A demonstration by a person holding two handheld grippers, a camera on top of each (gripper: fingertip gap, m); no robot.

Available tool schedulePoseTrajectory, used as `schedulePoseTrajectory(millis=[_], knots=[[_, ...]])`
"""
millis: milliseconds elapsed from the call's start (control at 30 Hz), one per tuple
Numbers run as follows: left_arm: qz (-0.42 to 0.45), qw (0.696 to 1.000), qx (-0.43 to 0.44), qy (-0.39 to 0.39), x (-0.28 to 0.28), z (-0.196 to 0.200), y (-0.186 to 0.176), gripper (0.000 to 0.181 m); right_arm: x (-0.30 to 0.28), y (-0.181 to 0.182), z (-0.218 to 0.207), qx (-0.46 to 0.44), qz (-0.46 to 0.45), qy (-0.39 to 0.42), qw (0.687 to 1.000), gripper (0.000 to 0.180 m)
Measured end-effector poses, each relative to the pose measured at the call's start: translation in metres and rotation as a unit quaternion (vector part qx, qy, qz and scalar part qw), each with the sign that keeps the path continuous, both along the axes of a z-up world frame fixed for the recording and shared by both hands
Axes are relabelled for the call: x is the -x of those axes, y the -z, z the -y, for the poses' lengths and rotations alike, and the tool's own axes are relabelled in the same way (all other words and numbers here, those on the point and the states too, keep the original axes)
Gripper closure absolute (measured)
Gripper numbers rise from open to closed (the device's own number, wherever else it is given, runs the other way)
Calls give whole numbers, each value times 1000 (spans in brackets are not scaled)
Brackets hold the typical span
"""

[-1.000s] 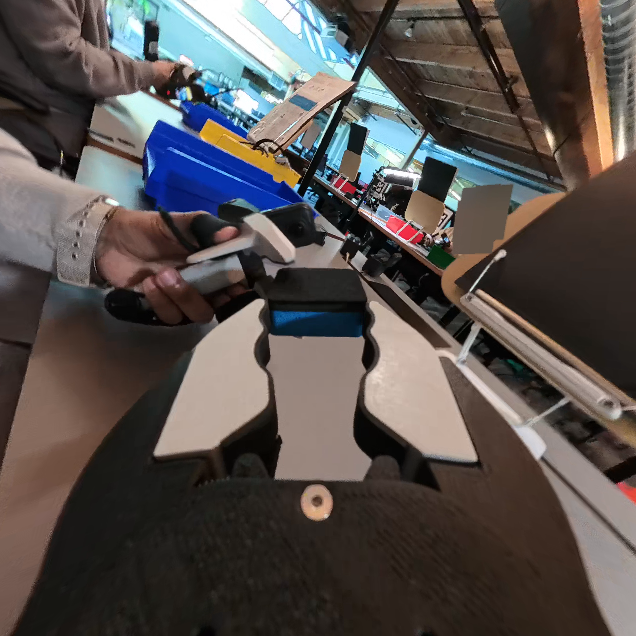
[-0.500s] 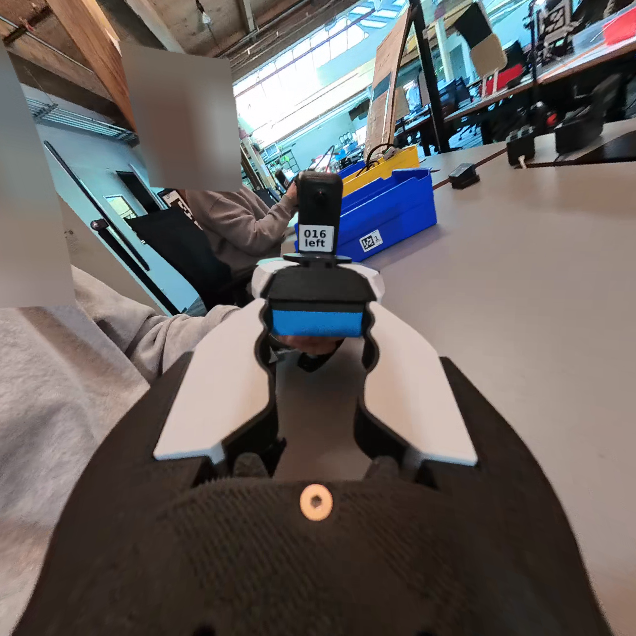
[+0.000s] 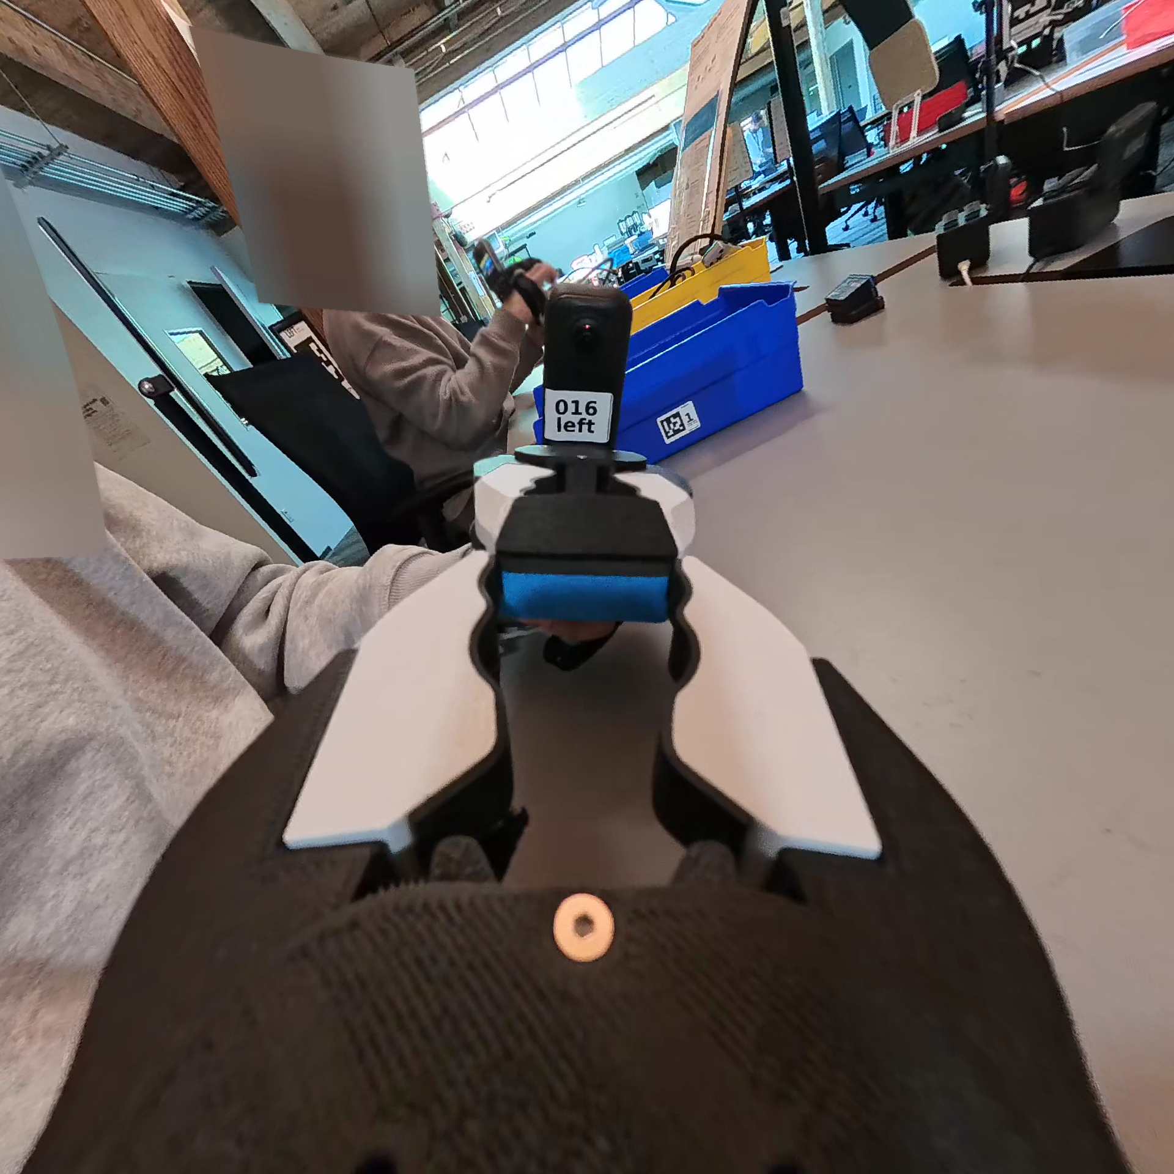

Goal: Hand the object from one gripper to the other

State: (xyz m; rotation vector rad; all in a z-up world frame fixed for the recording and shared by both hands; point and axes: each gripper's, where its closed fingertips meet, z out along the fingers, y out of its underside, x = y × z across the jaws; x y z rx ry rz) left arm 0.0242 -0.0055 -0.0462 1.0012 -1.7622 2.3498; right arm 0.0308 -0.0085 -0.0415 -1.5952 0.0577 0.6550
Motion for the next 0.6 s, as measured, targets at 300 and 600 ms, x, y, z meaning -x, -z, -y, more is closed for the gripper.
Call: schedulePoseTrajectory(millis=[300,600], knots=[[-19,1000,5,-6,-3,-4,2,128,-4,3,-3,-13,39,20,999,125],[-122,983,132,43,-7,-19,1,128,-18,-11,3,-101,334,129,928,112]])
